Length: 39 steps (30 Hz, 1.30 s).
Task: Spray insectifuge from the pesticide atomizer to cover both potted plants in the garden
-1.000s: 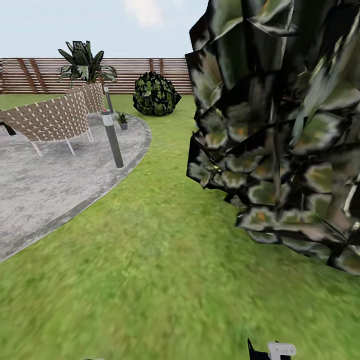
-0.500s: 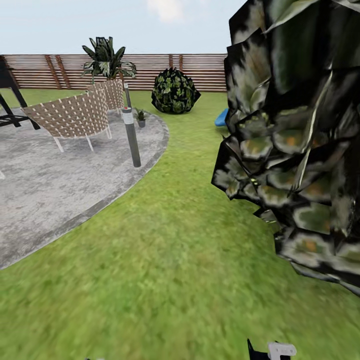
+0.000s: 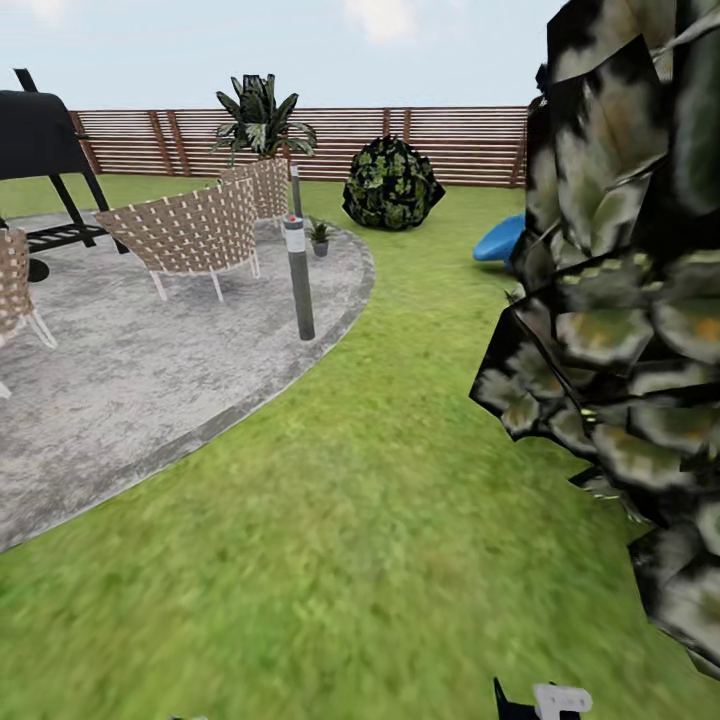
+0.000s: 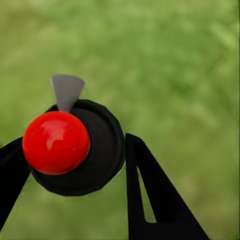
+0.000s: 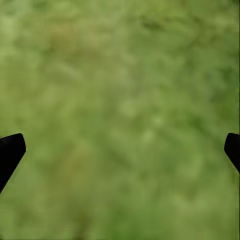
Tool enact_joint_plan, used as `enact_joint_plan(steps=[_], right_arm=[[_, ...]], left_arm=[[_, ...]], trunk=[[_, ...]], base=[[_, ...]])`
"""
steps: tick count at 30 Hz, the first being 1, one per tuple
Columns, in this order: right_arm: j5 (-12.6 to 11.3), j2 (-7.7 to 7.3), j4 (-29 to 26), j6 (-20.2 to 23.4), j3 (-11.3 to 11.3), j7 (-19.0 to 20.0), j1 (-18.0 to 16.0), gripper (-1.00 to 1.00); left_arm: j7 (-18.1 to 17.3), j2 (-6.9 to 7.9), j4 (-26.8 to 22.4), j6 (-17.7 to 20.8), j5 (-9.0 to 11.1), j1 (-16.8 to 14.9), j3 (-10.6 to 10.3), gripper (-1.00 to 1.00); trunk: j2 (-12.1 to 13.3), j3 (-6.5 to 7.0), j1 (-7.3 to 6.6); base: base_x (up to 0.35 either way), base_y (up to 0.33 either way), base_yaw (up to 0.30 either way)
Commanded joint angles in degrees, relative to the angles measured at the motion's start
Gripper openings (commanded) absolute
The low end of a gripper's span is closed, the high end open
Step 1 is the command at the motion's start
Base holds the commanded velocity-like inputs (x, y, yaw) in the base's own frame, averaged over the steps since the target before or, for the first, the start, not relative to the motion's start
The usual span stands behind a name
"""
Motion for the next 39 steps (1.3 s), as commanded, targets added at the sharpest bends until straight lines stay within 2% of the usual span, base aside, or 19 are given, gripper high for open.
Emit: enact_joint_plan(steps=[1, 21, 39], right_arm=[[0.55, -0.01, 0.05, -0.18, -0.48, -0.04, -0.02, 1.0], [0.57, 0.01, 0.13, -0.18, -0.45, -0.04, -0.02, 1.0], [0.71, -0.2, 0.13, -0.12, -0.48, 0.03, -0.02, 1.0]], left_arm=[[-0.34, 0.01, 0.03, -0.1, -0.2, -0.04, 0.5, -1.0], [-0.34, 0.09, 0.03, -0.1, -0.2, -0.04, 0.51, -1.0], [-0.34, 0.01, 0.03, -0.1, -0.22, -0.04, 0.5, -1.0]], trunk=[[-0.01, -0.04, 0.03], [-0.01, 0.01, 0.03], [-0.01, 0.03, 0.03]], base=[[0.339, 0.019, 0.279], [0.318, 0.105, 0.272], [0.313, -0.152, 0.01]])
